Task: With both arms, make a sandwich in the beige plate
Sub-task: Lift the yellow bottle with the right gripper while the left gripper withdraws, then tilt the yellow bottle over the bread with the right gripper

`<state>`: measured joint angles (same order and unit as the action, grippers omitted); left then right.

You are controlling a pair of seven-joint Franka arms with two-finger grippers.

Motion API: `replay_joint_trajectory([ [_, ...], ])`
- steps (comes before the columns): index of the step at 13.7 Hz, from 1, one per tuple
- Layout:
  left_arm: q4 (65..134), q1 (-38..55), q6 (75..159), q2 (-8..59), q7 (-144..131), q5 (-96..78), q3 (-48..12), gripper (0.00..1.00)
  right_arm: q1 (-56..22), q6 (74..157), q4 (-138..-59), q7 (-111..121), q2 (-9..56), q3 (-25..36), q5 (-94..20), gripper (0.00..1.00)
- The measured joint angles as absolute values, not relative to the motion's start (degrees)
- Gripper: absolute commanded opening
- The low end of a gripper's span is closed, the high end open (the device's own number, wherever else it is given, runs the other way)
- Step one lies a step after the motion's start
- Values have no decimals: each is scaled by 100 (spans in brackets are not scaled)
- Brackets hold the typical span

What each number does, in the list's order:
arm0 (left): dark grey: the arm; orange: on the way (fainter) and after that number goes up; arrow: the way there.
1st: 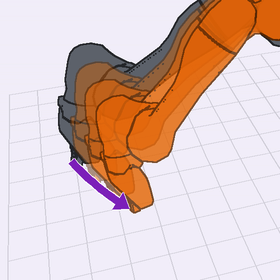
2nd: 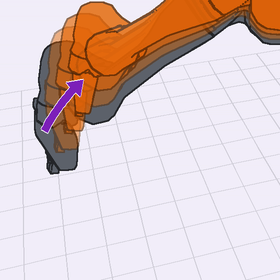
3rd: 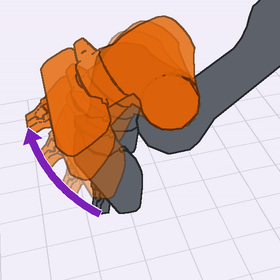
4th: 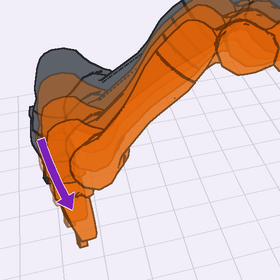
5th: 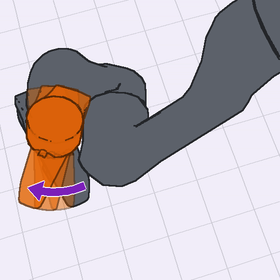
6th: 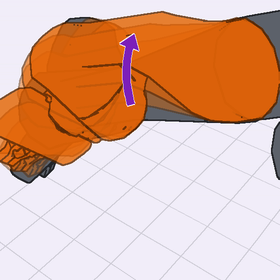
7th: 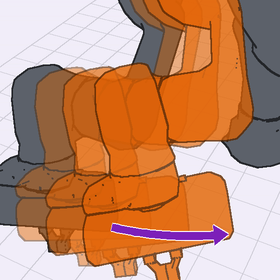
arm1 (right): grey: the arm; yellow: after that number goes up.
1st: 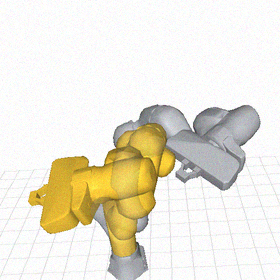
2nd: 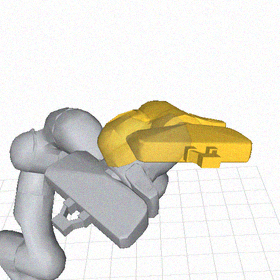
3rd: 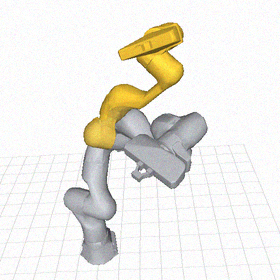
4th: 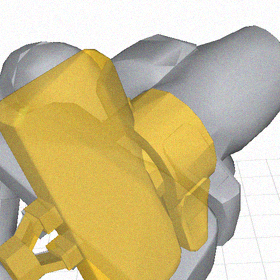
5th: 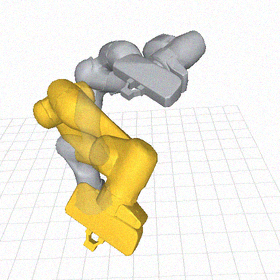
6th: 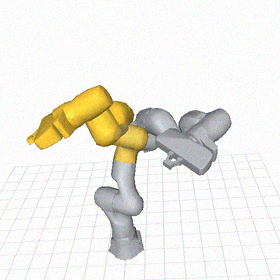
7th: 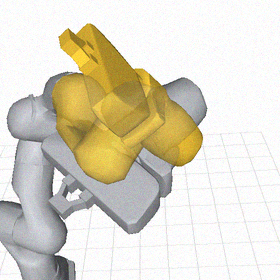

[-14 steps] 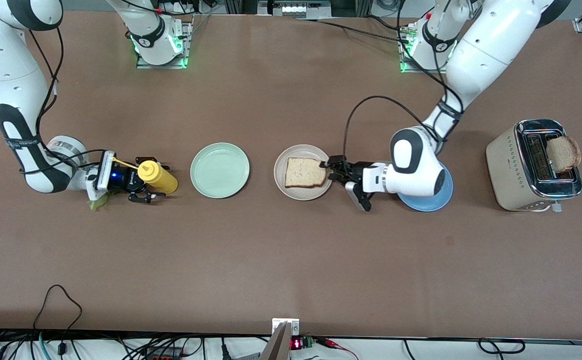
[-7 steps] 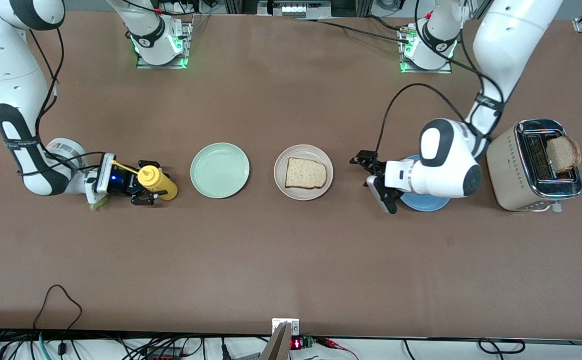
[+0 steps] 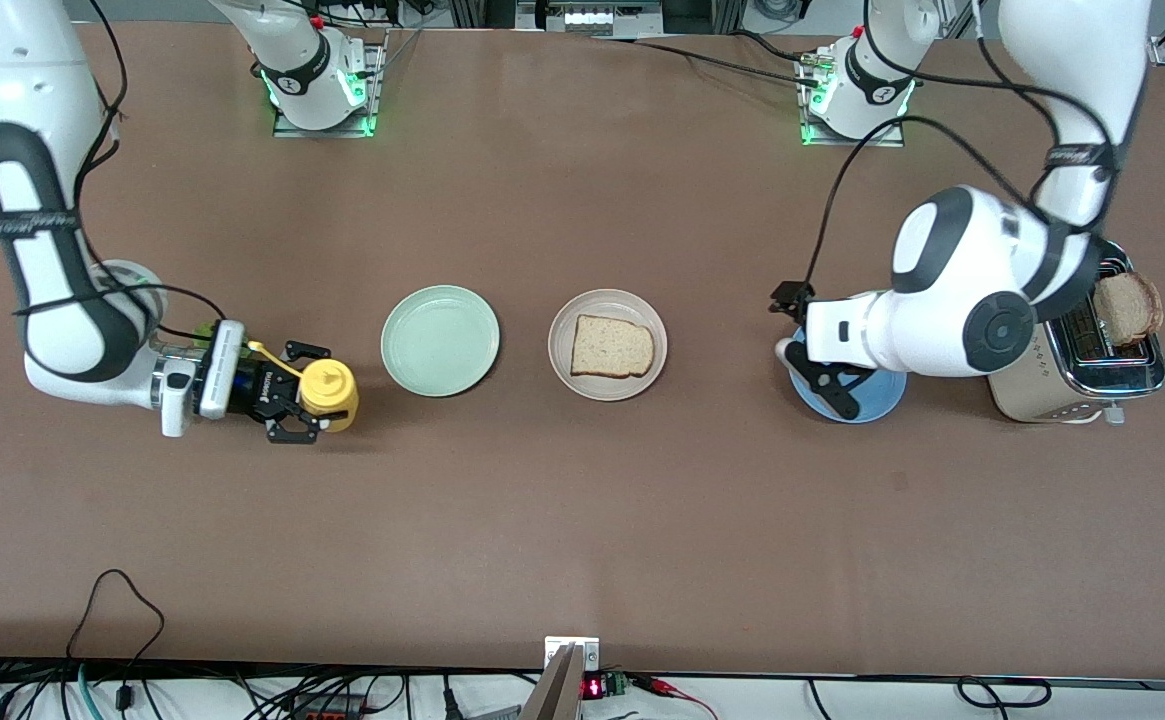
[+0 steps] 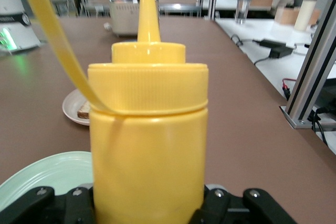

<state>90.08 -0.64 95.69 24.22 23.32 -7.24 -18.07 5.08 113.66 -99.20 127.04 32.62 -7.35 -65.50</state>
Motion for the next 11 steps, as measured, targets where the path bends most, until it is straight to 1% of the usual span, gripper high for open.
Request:
replay_joint_trajectory([
  [3, 8285, -79, 8677, 2374, 1957, -225, -1798, 100, -140, 12305, -9663, 11415, 2989, -738, -5461, 29],
  [6, 7813, -66, 8221, 2345, 1857, 117, -1666, 100, -837, 13036, -9473, 9825, 2851, -741, -3850, 29],
  [8, 7723, -34, 8166, 2178, 1845, 131, -1303, 100, -1284, 13165, -9293, 8574, 2843, -742, -2579, 29],
  [11, 7744, 136, 8073, 1712, 1668, 127, -652, 100, -1875, 13183, -9066, 6806, 2831, -746, -760, 29],
])
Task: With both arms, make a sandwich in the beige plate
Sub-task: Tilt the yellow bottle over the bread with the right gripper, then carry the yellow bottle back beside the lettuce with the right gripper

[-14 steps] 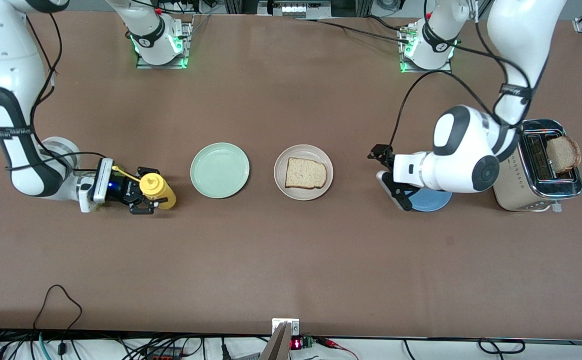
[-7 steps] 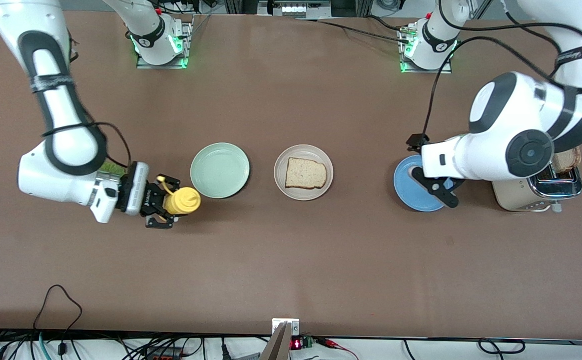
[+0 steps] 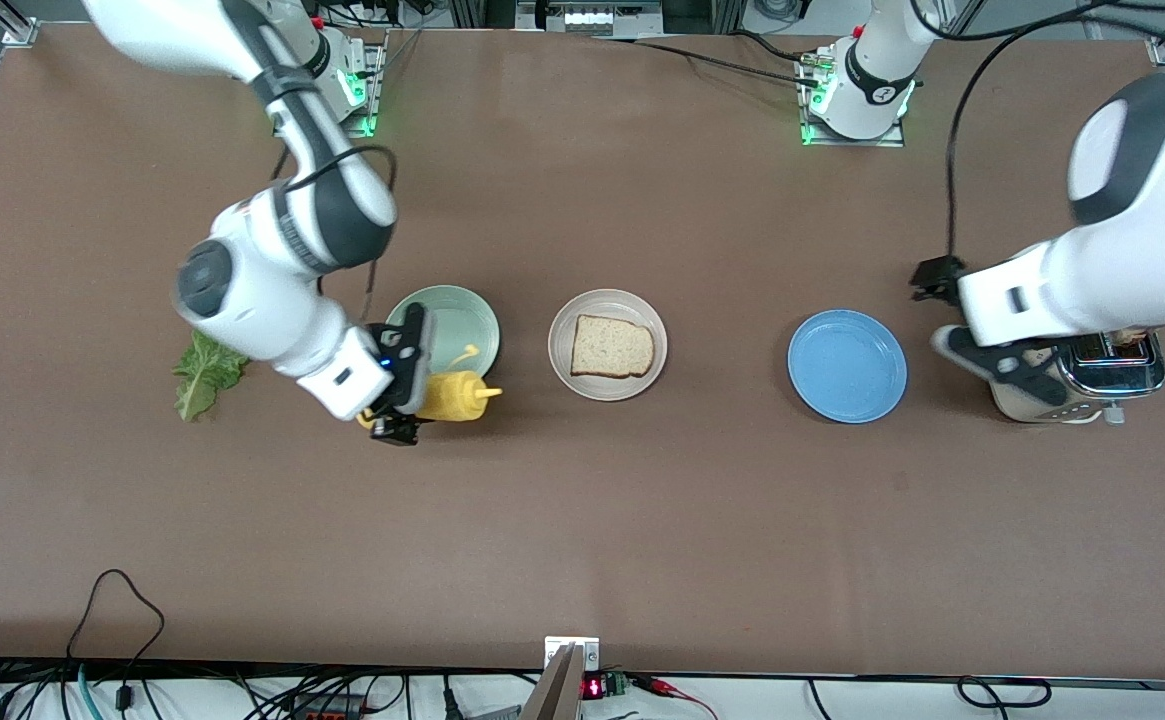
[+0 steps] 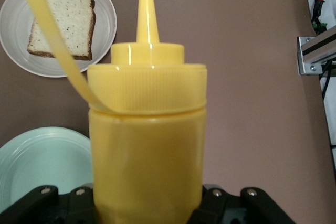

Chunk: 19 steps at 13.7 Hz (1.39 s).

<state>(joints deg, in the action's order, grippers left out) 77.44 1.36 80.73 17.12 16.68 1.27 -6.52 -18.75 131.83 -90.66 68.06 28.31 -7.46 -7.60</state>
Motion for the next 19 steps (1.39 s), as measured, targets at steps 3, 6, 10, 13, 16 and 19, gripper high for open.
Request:
replay_joint_trajectory([
  [3, 8047, 260, 7997, 1052, 685, 122, -431, 100, -2468, 13158, -9023, 5269, 2839, -744, 780, 29],
  [6, 8650, 294, 8362, 441, 253, 122, -316, 100, -2885, 12925, -9015, 4251, 2949, -739, 1928, 29],
  [10, 9350, 282, 8723, -107, 235, 115, -140, 100, -3484, 12200, -8773, 3181, 3244, -739, 3239, 29],
  [13, 9453, 215, 8509, -305, 224, 115, -121, 100, -3954, 11919, -8696, 2438, 3536, -734, 3940, 29],
  [16, 9462, 172, 8244, -383, 224, 115, -114, 100, -4285, 11738, -8682, 1768, 3883, -728, 4513, 29],
  [19, 9467, 164, 8240, -378, 224, 115, -116, 100, -4450, 11681, -8662, 1399, 4119, -704, 4794, 30],
])
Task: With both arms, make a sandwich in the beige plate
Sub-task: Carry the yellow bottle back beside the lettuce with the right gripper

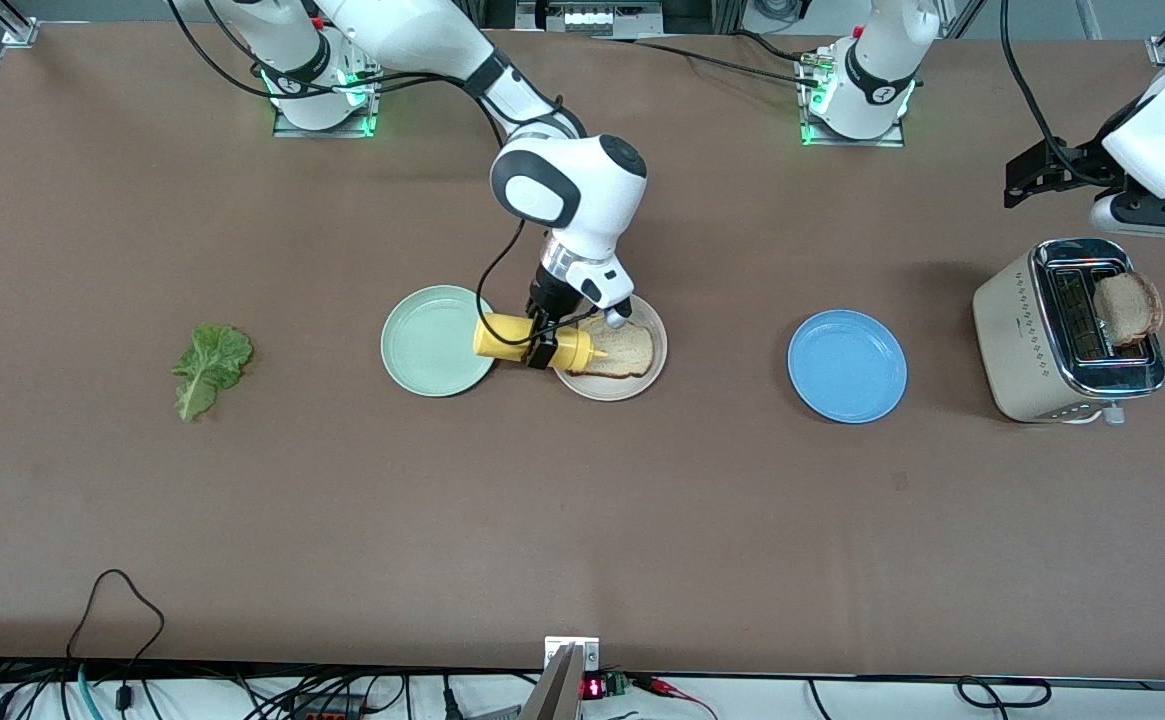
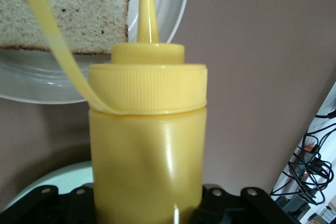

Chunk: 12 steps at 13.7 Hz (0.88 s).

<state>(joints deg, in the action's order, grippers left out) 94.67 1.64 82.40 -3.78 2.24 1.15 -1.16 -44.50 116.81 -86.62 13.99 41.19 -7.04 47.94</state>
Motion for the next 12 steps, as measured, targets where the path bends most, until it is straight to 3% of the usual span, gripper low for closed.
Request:
replay_joint_trajectory([
  [7, 9462, 165, 8251, -311, 224, 115, -137, 100, -4486, 11641, -8502, 1152, 4171, -553, 4758, 32],
  [12, 9454, 164, 8253, -281, 224, 114, -138, 100, -3582, 11640, -8413, 2322, 3471, -520, 3392, 34],
])
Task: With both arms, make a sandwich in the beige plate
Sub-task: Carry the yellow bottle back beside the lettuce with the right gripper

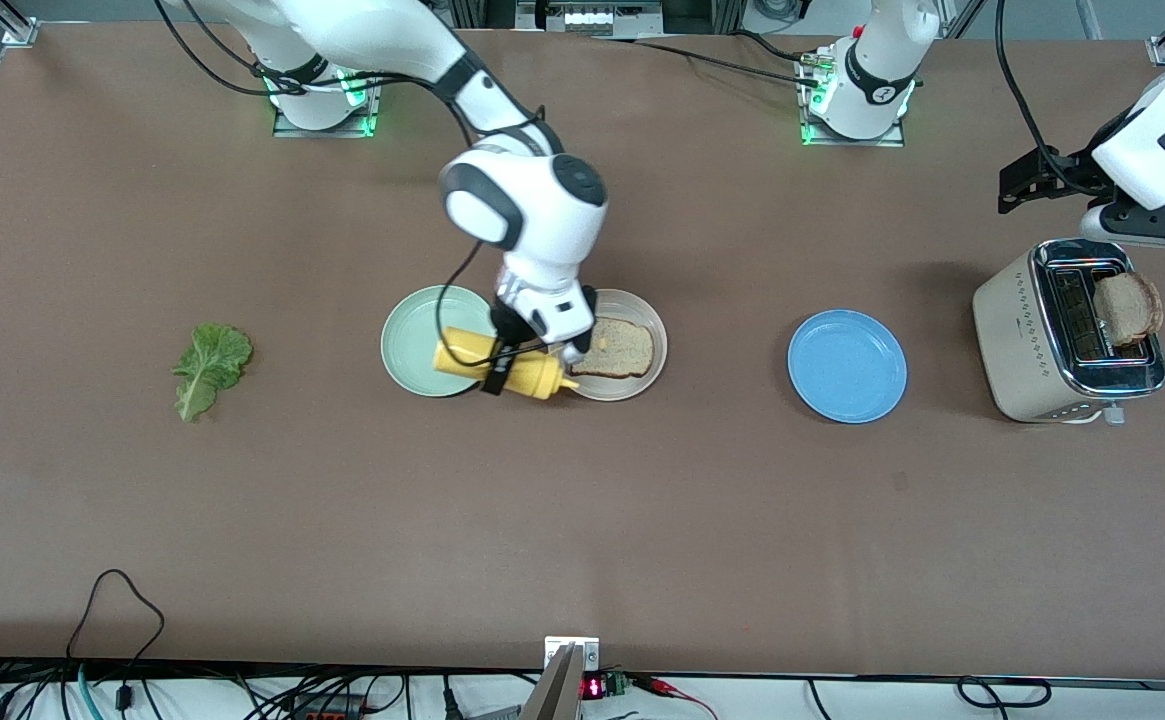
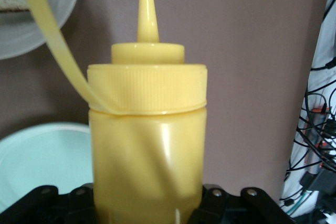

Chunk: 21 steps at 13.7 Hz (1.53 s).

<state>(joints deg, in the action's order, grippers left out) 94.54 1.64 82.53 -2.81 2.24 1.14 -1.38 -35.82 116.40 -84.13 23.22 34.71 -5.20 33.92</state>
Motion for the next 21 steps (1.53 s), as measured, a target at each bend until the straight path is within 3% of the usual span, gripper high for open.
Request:
replay_joint_trajectory([
  [5, 9448, 165, 8254, -280, 224, 113, -141, 100, -2514, 11625, -8421, 4373, 2851, -514, 1505, 34],
  [9, 9447, 165, 8254, -277, 224, 112, -142, 100, -1433, 11620, -8494, 6290, 2718, -500, -559, 34],
  [14, 9446, 165, 8254, -275, 224, 112, -143, 100, -94, 11633, -9430, 9109, 2762, -487, -3851, 34],
  [18, 9445, 165, 8254, -275, 224, 112, -143, 100, 398, 11565, -10259, 11075, 2879, -492, -5580, 34],
  [21, 9445, 165, 8254, -274, 224, 112, -143, 100, 736, 10889, -10563, 12417, 3183, -492, -6468, 37],
])
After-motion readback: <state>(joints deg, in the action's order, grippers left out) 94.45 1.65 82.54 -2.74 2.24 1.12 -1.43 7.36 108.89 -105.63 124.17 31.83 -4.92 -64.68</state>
